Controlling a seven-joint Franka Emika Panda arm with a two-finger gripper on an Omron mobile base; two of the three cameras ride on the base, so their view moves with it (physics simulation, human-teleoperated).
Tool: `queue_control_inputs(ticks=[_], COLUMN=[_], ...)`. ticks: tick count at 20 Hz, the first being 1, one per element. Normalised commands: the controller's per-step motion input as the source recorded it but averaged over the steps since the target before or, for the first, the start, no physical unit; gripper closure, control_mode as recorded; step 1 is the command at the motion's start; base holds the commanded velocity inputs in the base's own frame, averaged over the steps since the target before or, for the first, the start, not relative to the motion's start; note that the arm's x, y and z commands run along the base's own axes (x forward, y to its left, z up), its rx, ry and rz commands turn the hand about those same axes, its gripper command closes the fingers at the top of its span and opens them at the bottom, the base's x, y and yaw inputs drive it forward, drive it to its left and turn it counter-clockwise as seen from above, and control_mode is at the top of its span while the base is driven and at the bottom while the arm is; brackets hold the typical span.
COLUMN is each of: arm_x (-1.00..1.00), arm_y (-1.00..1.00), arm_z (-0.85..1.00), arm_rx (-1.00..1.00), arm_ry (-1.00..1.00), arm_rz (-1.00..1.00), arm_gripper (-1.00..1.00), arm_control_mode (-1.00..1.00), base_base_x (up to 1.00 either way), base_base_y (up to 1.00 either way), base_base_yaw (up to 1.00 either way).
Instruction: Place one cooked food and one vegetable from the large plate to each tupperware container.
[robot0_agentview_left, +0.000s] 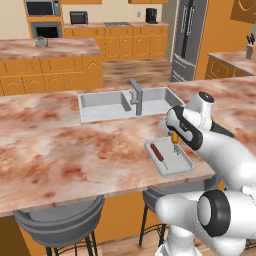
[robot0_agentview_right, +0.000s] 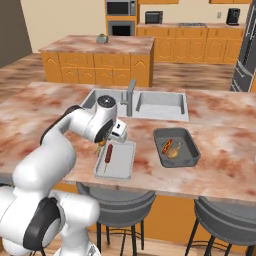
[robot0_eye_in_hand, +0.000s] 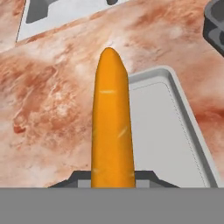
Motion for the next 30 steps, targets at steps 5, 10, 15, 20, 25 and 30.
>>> queue_control_inputs(ticks=[5, 10, 15, 20, 25, 30], arm_x=[0.80, 0.85, 0.44, 0.33, 0.51, 0.28], arm_y=[0.01, -0.03, -0.08, -0.26, -0.13, -0.19], arm_z=[-0.09, -0.43, -0.75, -0.87, -0.53, -0.33], arm_rx=[-0.02, -0.33, -0.25, 0.07, 0.02, 0.00], arm_ry=[0.14, 0.17, 0.33, 0.33, 0.14, 0.04], arm_rz=[0.01, 0.19, 0.08, 0.01, 0.00, 0.00], arm_gripper=[1.00, 1.00, 1.00, 1.00, 1.00, 1.00], arm_control_mode=[-1.00, -1.00, -1.00, -1.00, -1.00, -1.00], base_base_x=[0.20, 0.00, 0.00, 0.00, 0.00, 0.00], base_base_y=[-0.01, 0.00, 0.00, 0.00, 0.00, 0.00], base_base_yaw=[0.01, 0.00, 0.00, 0.00, 0.00, 0.00])
